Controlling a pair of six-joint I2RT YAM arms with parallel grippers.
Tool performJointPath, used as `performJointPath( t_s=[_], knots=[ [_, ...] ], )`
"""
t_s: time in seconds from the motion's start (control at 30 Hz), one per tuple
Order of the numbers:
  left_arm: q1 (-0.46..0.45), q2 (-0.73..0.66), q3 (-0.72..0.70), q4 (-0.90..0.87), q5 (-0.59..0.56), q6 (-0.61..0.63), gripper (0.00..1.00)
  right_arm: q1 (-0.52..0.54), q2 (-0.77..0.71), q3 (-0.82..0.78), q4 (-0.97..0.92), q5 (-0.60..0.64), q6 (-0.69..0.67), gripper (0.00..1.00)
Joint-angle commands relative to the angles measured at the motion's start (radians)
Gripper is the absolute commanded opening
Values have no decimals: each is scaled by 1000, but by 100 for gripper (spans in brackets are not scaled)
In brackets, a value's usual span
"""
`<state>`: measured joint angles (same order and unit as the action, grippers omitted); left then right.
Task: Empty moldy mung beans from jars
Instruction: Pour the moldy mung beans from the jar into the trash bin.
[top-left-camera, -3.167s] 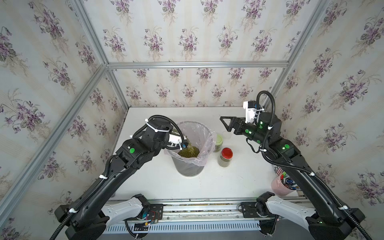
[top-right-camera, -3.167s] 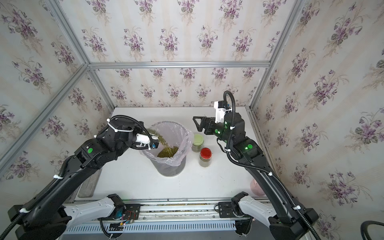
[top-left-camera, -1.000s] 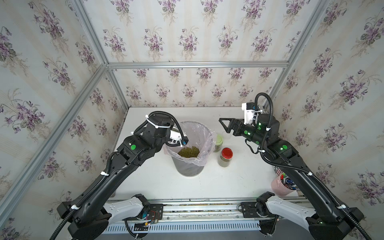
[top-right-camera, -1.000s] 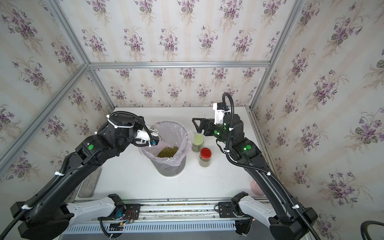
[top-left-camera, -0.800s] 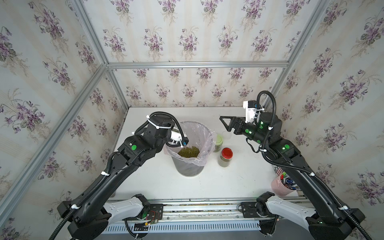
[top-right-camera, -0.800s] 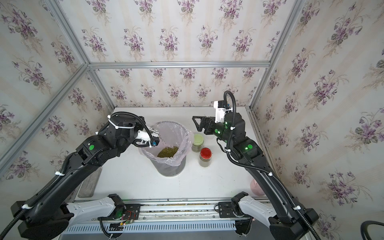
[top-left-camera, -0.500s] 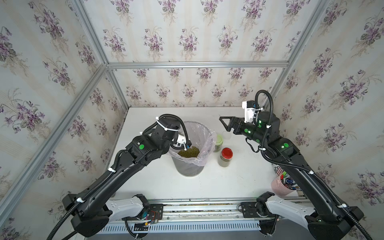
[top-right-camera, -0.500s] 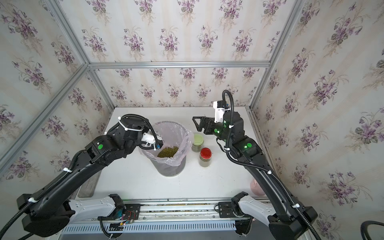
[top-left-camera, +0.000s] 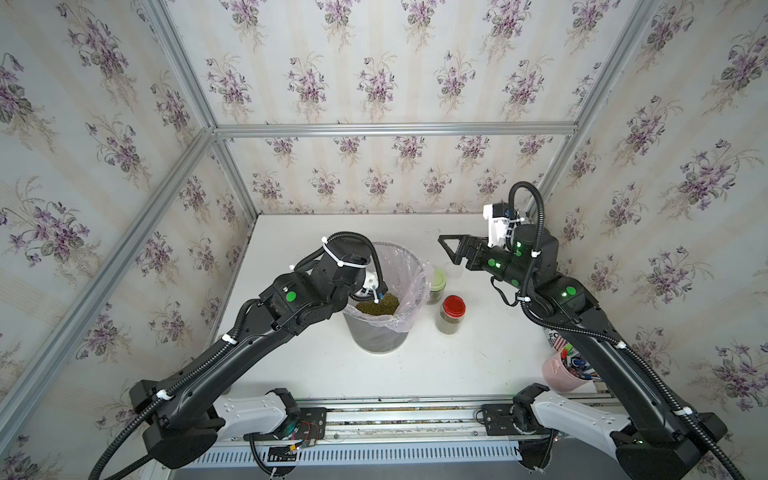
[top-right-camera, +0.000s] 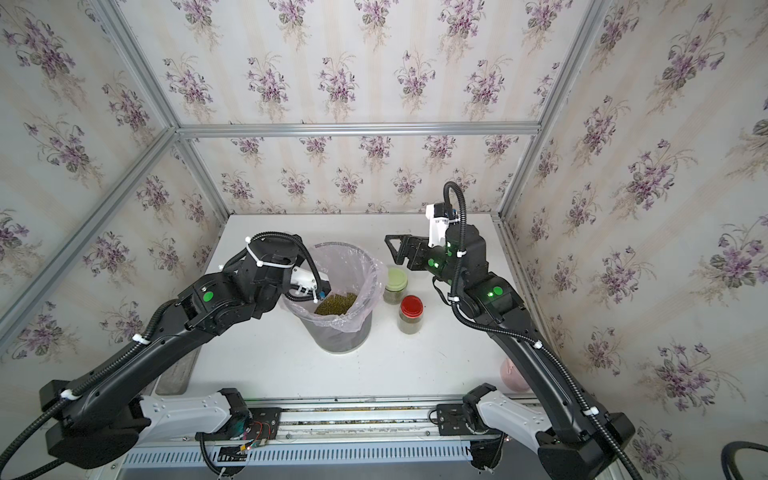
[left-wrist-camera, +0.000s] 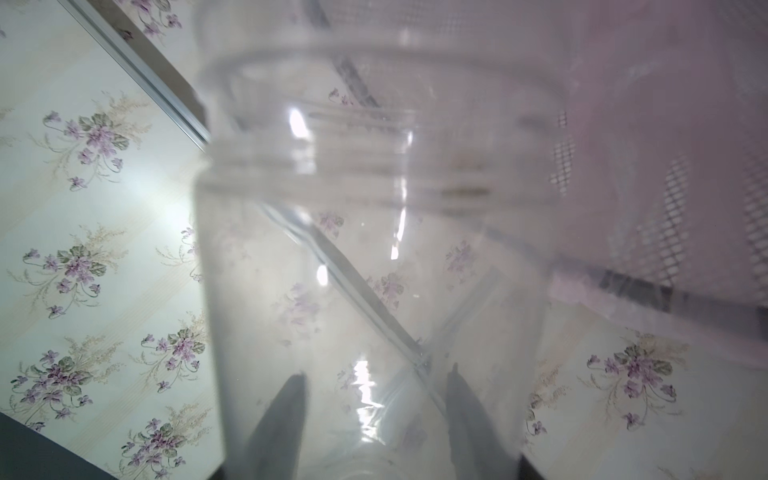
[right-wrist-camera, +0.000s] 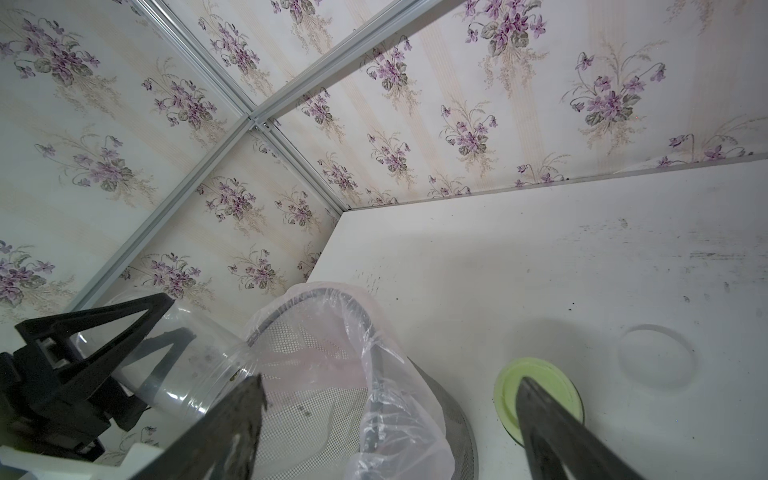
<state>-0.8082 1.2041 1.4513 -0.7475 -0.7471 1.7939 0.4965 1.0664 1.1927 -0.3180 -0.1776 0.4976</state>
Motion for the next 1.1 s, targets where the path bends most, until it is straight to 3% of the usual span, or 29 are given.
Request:
performJointPath(
  t_s=[0.0, 0.1, 0.47, 0.57, 0.6, 0.67, 0.7, 0.77, 0.87, 0.93, 1.07],
  knots=[
    [24, 16, -14, 35, -45, 106, 9, -1, -3, 0, 25, -17, 7, 92],
    [-9, 4, -5, 35, -32, 82, 10, -1, -4, -2, 27, -16, 10, 92],
    [4, 30, 4, 25, -43, 69, 9, -1, 9, -9, 27, -15, 10, 92],
    [-41, 20, 8, 30, -93, 78, 7, -1, 5, -12, 30, -10, 8, 92],
    [-44, 16, 21, 29, -61, 61, 8, -1, 7, -10, 26, -5, 6, 92],
    [-3, 10, 10, 28, -8, 67, 10, -1, 13, -10, 27, -7, 4, 92],
    [-1, 18, -1, 31, -53, 81, 8, -1, 16, -9, 33, -12, 7, 92],
    [-25, 21, 14, 29, -73, 58, 7, 0, 19, -6, 36, -18, 9, 92],
    [0, 7, -1, 28, 2, 38, 10, 0, 25, -2, 31, -19, 10, 92],
    [3, 23, -7, 30, -48, 39, 7, -1, 21, -7, 39, -23, 9, 92],
    [1, 23, 22, 24, -1, -69, 8, -1, 23, -3, 26, -6, 3, 92]
  ],
)
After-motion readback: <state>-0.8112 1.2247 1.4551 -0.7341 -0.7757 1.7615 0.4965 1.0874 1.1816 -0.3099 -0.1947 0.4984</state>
